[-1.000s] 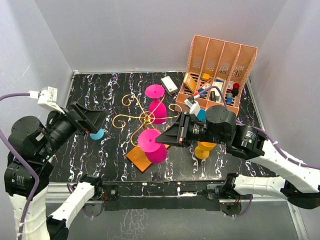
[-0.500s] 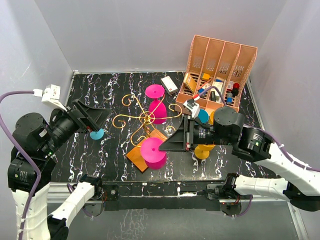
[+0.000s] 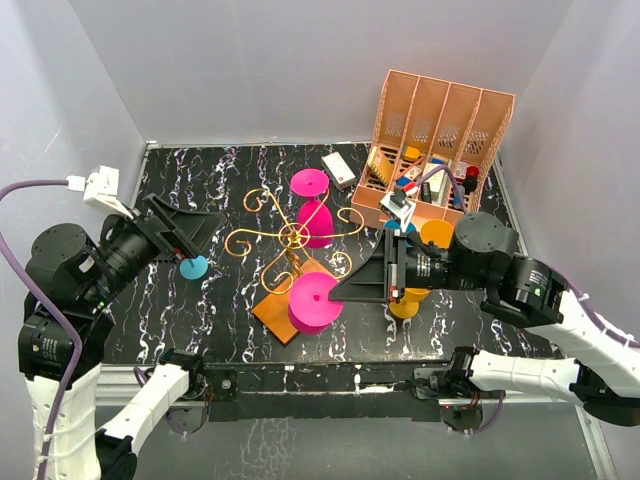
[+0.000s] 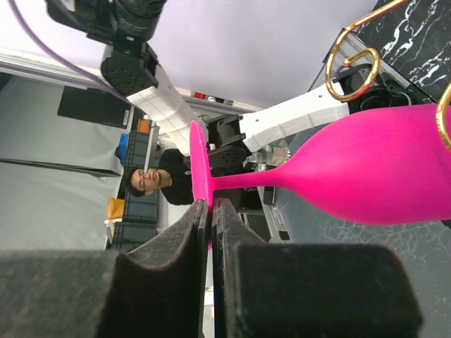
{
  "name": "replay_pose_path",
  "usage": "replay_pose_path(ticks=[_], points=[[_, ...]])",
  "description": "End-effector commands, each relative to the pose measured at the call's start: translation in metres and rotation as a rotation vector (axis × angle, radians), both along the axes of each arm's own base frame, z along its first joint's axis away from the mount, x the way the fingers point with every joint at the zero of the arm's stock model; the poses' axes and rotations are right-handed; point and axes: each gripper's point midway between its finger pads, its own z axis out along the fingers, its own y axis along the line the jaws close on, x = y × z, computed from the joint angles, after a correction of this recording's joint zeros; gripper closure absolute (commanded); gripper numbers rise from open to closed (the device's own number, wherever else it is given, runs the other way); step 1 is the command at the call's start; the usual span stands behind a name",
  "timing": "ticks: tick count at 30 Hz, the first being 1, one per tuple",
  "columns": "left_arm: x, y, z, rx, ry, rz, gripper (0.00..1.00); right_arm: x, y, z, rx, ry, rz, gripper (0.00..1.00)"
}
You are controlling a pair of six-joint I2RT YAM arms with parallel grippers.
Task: Take the wine glass off the wine glass rack
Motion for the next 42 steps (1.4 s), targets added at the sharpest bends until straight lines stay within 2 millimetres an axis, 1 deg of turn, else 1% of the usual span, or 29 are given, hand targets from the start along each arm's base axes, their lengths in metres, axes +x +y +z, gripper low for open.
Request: replay_pose_path(ticks=[1,3,6,10,12,15,18,21,22,24,28,35,39,42], points=[[0.004,-0.004,0.0,-0.031,0.005,-0.011,0.03,-0.012,-0.016,0.054,0.166,-0.089,0.015,0.92],[0.005,-0.005,0.0,-0.044,0.015,-0.006,0.03,-0.011,-0.021,0.064,0.195,-0.099,-0.004,0.92],[0.005,-0.007,0.007,-0.081,0.013,-0.009,0.03,-0.008,-0.027,0.079,0.228,-0.109,-0.044,0.92],[-0.002,-0.01,0.021,-0.136,-0.015,-0.031,0.03,0.002,-0.034,0.094,0.264,-0.099,-0.117,0.92],[-0.006,-0.016,0.026,-0.167,-0.026,-0.068,0.03,0.006,-0.038,0.103,0.296,-0.094,-0.152,0.92],[-0.014,-0.029,0.032,-0.23,-0.023,-0.159,0.03,0.006,-0.044,0.117,0.37,-0.081,-0.17,0.92],[-0.026,-0.046,0.04,-0.316,-0.017,-0.292,0.03,0.01,-0.05,0.132,0.436,-0.086,-0.198,0.92],[-0.036,-0.057,0.048,-0.4,-0.04,-0.407,0.03,0.016,-0.054,0.144,0.483,-0.103,-0.238,0.92],[-0.038,-0.06,0.048,-0.425,-0.037,-0.44,0.03,0.017,-0.054,0.147,0.498,-0.107,-0.245,0.92],[-0.046,-0.064,0.056,-0.462,-0.071,-0.511,0.03,0.021,-0.052,0.152,0.53,-0.115,-0.259,0.92],[-0.055,-0.07,0.058,-0.517,-0.068,-0.623,0.03,0.023,-0.046,0.161,0.602,-0.12,-0.24,0.92],[-0.068,-0.073,0.065,-0.596,-0.082,-0.763,0.03,0.025,-0.028,0.17,0.681,-0.122,-0.192,0.92],[-0.076,-0.072,0.072,-0.649,-0.095,-0.824,0.04,0.03,-0.016,0.168,0.699,-0.107,-0.175,0.92],[-0.082,-0.069,0.076,-0.688,-0.112,-0.864,0.1,0.037,-0.007,0.159,0.707,-0.084,-0.181,0.92]])
